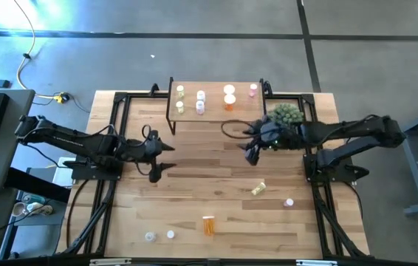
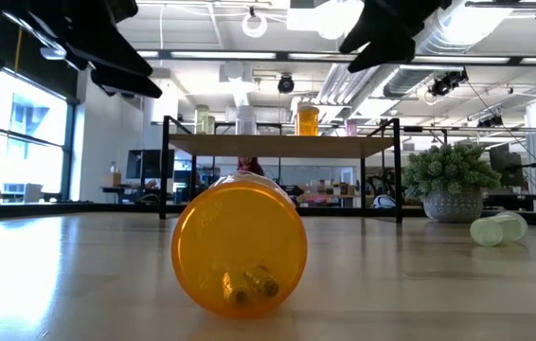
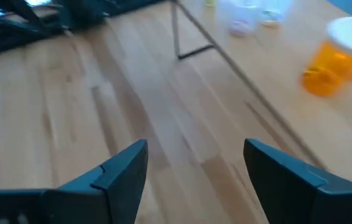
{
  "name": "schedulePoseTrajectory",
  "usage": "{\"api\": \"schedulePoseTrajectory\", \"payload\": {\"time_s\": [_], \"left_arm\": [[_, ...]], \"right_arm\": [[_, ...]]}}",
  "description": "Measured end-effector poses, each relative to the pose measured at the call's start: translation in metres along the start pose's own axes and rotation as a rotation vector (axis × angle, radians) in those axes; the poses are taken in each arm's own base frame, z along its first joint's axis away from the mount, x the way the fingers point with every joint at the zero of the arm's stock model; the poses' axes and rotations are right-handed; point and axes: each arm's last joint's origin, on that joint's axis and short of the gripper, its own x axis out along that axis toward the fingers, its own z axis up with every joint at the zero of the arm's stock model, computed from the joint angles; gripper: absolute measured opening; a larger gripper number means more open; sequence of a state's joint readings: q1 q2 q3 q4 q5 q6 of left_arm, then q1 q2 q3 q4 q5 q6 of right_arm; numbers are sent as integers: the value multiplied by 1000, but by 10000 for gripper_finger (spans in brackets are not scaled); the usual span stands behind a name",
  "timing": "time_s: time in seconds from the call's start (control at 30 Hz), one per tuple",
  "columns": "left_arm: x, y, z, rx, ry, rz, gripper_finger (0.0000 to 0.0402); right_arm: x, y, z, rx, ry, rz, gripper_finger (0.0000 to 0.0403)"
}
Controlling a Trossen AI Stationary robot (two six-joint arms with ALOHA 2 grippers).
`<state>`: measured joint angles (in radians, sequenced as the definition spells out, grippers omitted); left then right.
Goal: Pick and place medicine bottles onto shelf by color
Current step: Put the transparent pill bottle aligned with the other transparent pill bottles on the shelf
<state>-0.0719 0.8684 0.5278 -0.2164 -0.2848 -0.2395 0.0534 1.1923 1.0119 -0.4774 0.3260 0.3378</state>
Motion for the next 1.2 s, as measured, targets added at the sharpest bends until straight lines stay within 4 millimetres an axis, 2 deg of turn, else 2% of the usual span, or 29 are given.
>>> {"api": "schedulePoseTrajectory", "payload": {"time_s": [0.33, 0.6, 1.1, 1.2], "left_arm": [[-7, -31, -23, 33, 56, -181, 291], [-15, -47, -32, 27, 62, -265, 291], [-37, -84, -48, -21, 111, -469, 291], [-41, -95, -47, -43, 60, -509, 291]], "right_arm": [[18, 21, -27, 30, -202, 147, 257], [17, 35, -40, 83, -366, 272, 257], [5, 55, -48, 100, -409, 345, 257], [5, 55, -49, 98, -402, 342, 257]]}}
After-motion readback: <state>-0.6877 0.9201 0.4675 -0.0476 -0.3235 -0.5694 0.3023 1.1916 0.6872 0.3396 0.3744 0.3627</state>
